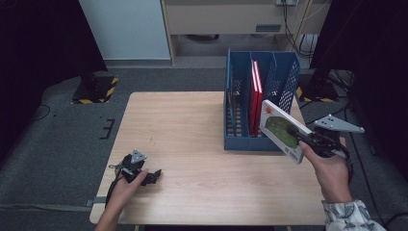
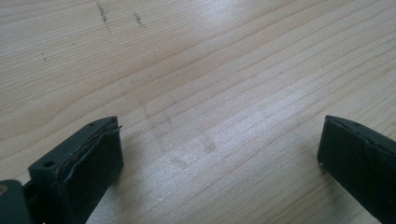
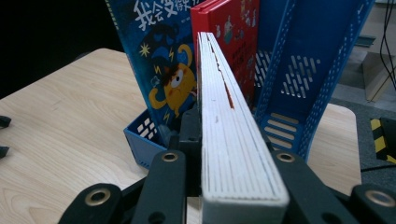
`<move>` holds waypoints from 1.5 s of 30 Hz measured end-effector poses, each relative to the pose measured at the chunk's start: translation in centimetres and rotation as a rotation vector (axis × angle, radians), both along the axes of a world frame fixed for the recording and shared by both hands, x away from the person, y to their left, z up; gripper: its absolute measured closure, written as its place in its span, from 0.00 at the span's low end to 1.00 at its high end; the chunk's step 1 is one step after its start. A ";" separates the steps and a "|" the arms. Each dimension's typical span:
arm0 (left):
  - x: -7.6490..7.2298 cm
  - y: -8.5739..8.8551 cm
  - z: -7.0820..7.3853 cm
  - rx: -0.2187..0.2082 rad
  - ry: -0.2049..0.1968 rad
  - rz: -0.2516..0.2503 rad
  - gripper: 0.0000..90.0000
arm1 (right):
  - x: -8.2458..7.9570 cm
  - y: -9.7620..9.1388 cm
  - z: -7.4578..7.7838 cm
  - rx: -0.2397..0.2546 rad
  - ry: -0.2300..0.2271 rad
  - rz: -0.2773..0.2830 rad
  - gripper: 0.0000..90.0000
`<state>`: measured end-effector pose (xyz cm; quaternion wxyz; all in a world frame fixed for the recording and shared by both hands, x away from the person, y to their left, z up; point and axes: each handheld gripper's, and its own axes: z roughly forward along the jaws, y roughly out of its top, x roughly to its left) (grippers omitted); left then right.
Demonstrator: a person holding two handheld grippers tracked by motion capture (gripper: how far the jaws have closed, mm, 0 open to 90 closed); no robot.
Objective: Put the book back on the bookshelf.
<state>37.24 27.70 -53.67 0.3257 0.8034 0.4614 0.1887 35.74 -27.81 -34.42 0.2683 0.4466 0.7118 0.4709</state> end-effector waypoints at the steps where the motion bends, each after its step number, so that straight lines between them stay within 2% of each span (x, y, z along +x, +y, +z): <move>1: 0.0 0.0 0.0 0.000 0.000 0.000 0.00 | 0.0 -0.1 0.0 0.001 0.002 -0.004 0.84; 10: 0.0 0.0 0.0 0.000 0.001 -0.001 0.00 | 0.4 -0.7 0.0 0.007 0.001 -0.059 0.84; 12: 0.0 -0.1 0.0 0.000 0.001 -0.002 0.00 | 0.9 -0.8 -0.1 0.015 0.005 -0.073 0.84; 25: 0.0 -0.1 0.0 0.003 0.002 -0.008 0.00 | 4.4 -1.0 -0.1 -0.014 0.014 -0.167 0.84; 35: 0.0 -0.1 0.0 0.004 0.002 -0.011 0.00 | 6.3 -0.8 0.0 -0.016 0.019 -0.207 0.84; 45: 0.0 -0.1 0.0 0.004 0.002 -0.013 0.00 | 7.6 -0.7 -0.1 -0.024 0.015 -0.224 0.84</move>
